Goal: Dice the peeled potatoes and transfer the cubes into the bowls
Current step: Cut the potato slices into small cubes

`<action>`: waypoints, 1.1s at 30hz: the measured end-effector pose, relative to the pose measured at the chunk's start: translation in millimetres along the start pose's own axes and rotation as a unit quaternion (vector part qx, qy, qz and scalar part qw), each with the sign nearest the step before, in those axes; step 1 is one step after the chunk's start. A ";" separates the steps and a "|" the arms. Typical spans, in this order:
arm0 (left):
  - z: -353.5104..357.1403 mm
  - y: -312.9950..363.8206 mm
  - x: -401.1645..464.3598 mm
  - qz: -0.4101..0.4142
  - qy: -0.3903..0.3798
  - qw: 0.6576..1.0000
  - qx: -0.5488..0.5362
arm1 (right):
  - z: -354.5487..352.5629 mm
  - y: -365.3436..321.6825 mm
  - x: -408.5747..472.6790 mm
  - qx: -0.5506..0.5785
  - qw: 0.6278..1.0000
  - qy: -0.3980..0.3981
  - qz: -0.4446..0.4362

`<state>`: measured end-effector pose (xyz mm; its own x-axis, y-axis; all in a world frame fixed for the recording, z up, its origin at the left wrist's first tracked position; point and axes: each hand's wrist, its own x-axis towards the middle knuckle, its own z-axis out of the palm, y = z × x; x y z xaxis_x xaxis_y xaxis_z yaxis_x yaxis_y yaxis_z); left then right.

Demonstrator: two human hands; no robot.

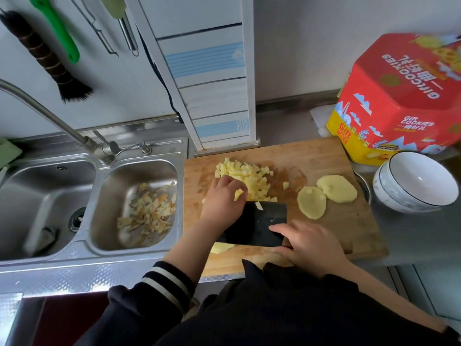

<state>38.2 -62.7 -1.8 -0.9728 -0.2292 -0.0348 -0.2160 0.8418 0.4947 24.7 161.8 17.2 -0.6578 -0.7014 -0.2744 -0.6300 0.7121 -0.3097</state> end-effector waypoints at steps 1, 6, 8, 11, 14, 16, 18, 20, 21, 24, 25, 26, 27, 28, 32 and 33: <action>1.5 5.5 -4.3 0.042 0.016 0.999 -0.005 | 0.0 -0.2 -0.7 -0.003 1.000 0.002 -0.002; 18.4 11.5 -21.3 0.082 -0.062 0.995 -0.003 | 0.7 -2.1 -0.8 -0.001 1.000 0.009 -0.004; 17.1 8.9 -17.2 0.049 -0.062 0.997 0.001 | 0.8 -1.6 -1.3 -0.002 1.000 0.005 -0.002; -0.9 4.4 -14.1 0.015 -0.041 0.998 -0.053 | -1.0 -1.5 -2.7 -0.001 1.000 -0.011 -0.003; -26.1 -11.5 -23.2 -0.062 0.124 0.979 -0.152 | -2.6 -1.9 -3.6 0.016 1.000 -0.017 0.002; -36.7 -28.8 -37.3 -0.149 0.234 0.943 -0.185 | -3.6 -1.1 -4.1 0.036 0.999 -0.019 0.012; -35.3 -50.4 -55.4 -0.239 0.266 0.917 -0.175 | -4.3 -0.6 -4.5 0.103 0.994 -0.025 0.036; -19.9 -67.8 -72.8 -0.278 0.188 0.932 -0.136 | -4.2 -2.6 -5.6 0.191 0.979 -0.004 0.065; -9.6 -71.2 -79.8 -0.271 0.114 0.950 -0.103 | -4.4 -4.1 -6.5 0.217 0.973 0.017 0.076; 16.6 -61.7 -90.6 -0.211 -0.090 0.973 0.013 | -6.6 -11.8 -8.8 0.246 0.961 0.065 0.106; 22.6 -55.9 -89.2 -0.190 -0.121 0.973 0.047 | -8.1 -13.8 -9.4 0.252 0.958 0.077 0.113; 26.8 -50.2 -86.3 -0.174 -0.140 0.972 0.077 | -8.7 -15.0 -9.5 0.256 0.955 0.086 0.118; 29.6 -46.2 -82.8 -0.167 -0.151 0.969 0.104 | -10.2 -15.8 -9.7 0.260 0.954 0.092 0.121; 31.3 -44.1 -79.2 -0.164 -0.157 0.965 0.127 | -11.0 -16.3 -9.8 0.262 0.952 0.097 0.123; 32.2 -46.4 -69.5 -0.156 -0.166 0.961 0.154 | -9.9 -17.1 -11.4 0.269 0.949 0.107 0.126; 32.0 -48.3 -69.0 -0.148 -0.170 0.962 0.152 | -8.9 -17.2 -11.8 0.277 0.947 0.104 0.128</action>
<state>113.1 -71.9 -51.0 -0.8252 -0.3511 -0.4424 -0.4522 0.8801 0.1450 39.6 158.1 33.8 -0.8631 -0.4456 -0.2377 -0.1637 0.6920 -0.7031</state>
